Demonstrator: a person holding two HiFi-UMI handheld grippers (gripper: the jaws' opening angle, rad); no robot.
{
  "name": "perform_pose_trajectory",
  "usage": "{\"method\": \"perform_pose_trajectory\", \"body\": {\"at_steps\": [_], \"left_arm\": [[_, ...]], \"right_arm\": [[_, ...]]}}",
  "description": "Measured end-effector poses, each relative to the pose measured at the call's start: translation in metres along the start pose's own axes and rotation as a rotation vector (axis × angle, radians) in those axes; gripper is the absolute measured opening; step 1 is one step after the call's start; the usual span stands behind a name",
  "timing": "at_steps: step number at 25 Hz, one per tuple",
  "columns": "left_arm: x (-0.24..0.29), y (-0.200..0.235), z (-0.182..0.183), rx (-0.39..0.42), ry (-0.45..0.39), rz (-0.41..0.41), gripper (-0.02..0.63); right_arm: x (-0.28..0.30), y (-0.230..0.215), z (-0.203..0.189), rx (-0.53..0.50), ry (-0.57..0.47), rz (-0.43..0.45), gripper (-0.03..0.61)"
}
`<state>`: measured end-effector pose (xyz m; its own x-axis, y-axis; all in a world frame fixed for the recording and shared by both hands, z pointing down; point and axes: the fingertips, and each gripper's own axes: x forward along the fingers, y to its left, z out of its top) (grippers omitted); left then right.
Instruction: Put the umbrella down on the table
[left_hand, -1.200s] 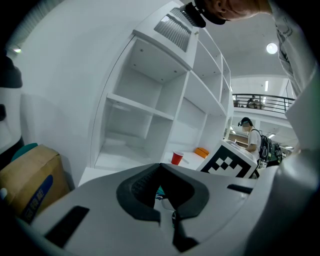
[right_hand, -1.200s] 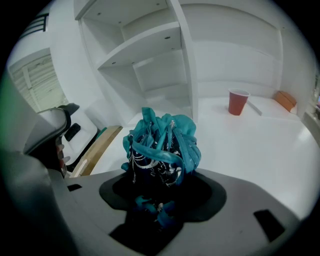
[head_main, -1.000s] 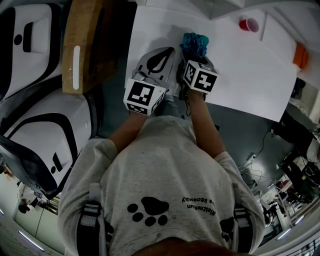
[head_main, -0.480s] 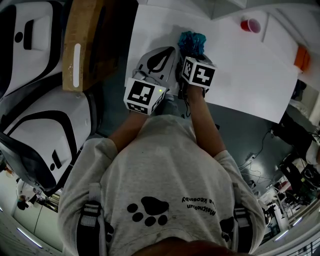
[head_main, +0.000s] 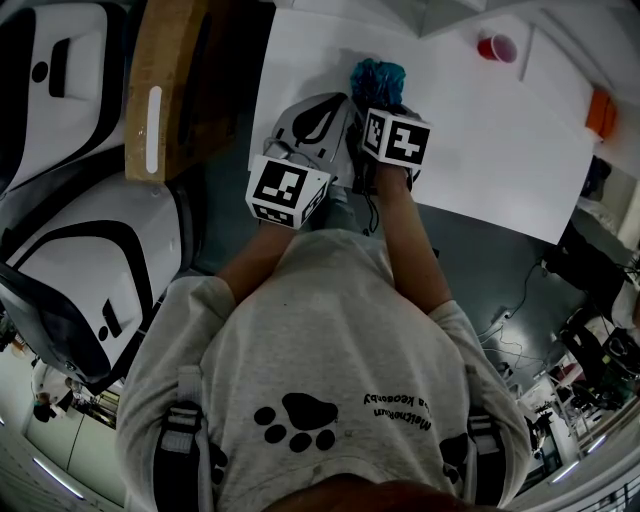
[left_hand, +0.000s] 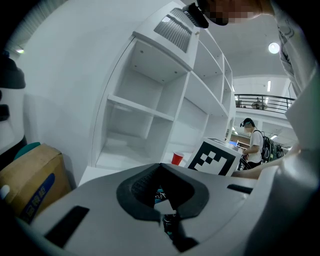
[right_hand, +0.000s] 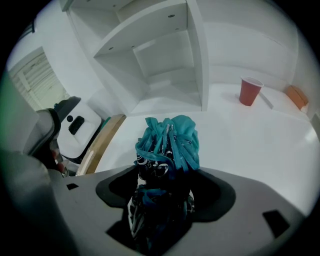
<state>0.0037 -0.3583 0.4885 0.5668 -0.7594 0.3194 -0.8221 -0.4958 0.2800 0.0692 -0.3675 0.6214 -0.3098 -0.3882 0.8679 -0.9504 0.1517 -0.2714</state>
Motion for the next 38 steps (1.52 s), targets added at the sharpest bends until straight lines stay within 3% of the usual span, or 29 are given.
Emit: {"method": "perform_pose_trajectory", "body": {"at_steps": [16, 30, 38], "left_arm": [[-0.031, -0.03, 0.007, 0.029, -0.044, -0.017, 0.011], [-0.087, -0.059, 0.025, 0.071, -0.122, -0.015, 0.011], [-0.117, -0.084, 0.038, 0.102, -0.169, -0.023, 0.011]], "right_arm": [[-0.069, 0.016, 0.015, -0.072, -0.173, -0.016, 0.311], [-0.172, 0.066, 0.015, -0.303, -0.525, -0.022, 0.31], [-0.228, 0.079, 0.002, -0.328, -0.676, -0.029, 0.308]]}}
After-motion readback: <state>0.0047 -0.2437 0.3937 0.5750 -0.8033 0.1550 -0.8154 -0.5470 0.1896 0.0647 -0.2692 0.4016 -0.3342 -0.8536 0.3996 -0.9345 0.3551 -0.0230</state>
